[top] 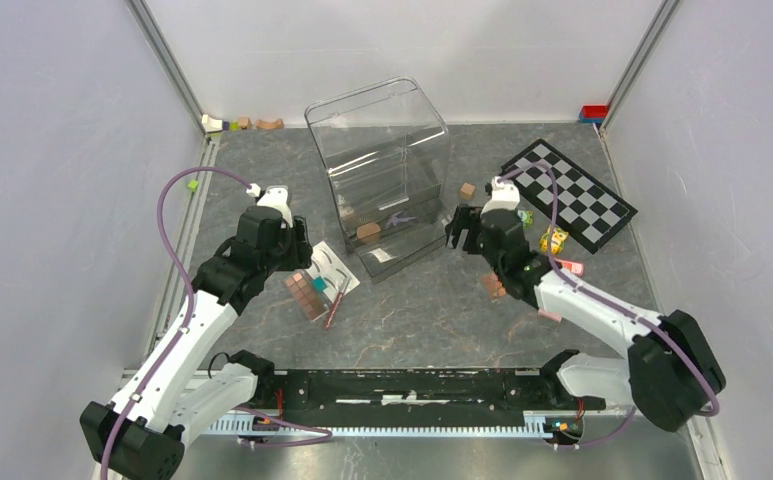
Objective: Organize the makeup
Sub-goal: Open the drawer in the storage box.
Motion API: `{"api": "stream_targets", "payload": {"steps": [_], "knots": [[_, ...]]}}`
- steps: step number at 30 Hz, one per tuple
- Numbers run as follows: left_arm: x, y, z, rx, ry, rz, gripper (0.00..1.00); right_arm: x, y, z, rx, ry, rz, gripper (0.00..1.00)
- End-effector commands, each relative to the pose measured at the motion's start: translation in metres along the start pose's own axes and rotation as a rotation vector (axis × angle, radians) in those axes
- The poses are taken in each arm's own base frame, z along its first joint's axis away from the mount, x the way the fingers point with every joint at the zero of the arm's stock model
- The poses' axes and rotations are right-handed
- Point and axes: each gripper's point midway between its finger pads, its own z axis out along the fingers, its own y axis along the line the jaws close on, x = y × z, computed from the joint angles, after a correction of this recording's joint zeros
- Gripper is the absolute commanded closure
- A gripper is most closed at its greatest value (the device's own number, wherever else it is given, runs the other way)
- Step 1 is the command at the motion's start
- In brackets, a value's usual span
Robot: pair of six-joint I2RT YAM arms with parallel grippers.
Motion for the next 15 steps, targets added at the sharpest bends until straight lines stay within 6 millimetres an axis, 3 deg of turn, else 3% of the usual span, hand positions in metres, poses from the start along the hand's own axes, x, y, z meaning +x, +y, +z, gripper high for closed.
{"api": "stream_targets", "payload": {"steps": [1, 8, 15], "knots": [[-0.013, -0.002, 0.0, 0.014, -0.044, 0.032, 0.37, -0.019, 0.007, 0.019, -0.166, 0.082, -0.283, 0.15], [-0.013, 0.0, 0.0, 0.005, -0.044, 0.033, 0.37, -0.024, 0.029, 0.05, -0.322, 0.167, -0.365, 0.23], [-0.012, -0.001, 0.001, 0.009, -0.038, 0.034, 0.37, -0.013, 0.012, 0.067, -0.245, 0.205, -0.34, 0.32]]}}
